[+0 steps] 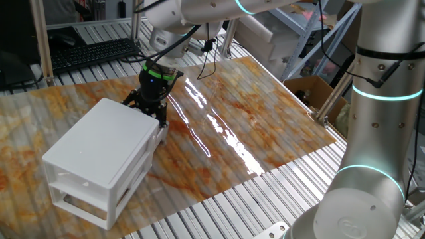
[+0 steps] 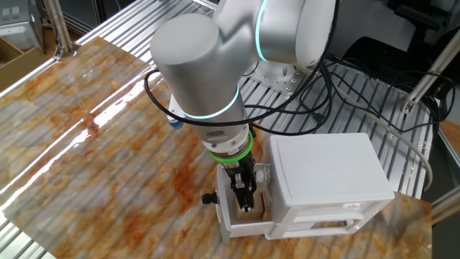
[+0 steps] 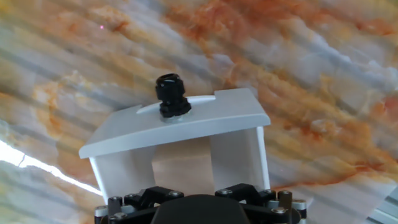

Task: Take something out of a drawer

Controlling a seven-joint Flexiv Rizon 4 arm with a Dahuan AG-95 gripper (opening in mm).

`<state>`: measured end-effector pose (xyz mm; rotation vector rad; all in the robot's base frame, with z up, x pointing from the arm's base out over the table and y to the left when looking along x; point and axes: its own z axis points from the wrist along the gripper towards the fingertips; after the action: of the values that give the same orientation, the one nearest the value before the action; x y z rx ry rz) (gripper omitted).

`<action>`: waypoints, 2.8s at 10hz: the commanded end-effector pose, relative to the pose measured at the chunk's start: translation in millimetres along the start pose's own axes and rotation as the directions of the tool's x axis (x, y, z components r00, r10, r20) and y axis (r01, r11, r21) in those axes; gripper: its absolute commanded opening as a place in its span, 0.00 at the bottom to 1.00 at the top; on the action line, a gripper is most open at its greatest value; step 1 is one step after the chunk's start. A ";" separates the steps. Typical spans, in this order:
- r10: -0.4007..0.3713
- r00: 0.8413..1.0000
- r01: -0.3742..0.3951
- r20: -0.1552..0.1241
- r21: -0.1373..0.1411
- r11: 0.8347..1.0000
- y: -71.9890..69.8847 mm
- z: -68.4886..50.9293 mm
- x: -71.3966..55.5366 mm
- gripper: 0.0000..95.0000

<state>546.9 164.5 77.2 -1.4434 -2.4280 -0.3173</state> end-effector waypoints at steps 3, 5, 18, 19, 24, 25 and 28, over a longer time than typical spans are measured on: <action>0.006 1.000 -0.006 0.003 -0.018 1.000 1.9 8.5 -1.4 1.00; 0.012 1.000 -0.012 0.002 -0.028 1.000 2.9 11.4 -2.2 1.00; 0.022 1.000 -0.021 0.009 -0.072 0.997 12.2 25.2 -8.7 1.00; 0.020 1.000 -0.019 0.014 -0.075 0.997 12.4 25.8 -8.6 1.00; 0.029 0.999 -0.028 0.016 -0.087 0.996 14.1 27.5 -6.2 0.80; 0.039 0.999 -0.038 0.010 -0.094 0.995 15.3 27.0 -6.0 0.80; 0.040 0.999 -0.039 0.009 -0.094 0.995 15.3 27.2 -6.1 0.80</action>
<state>559.3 175.8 50.3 -1.5343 -2.4201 -0.4204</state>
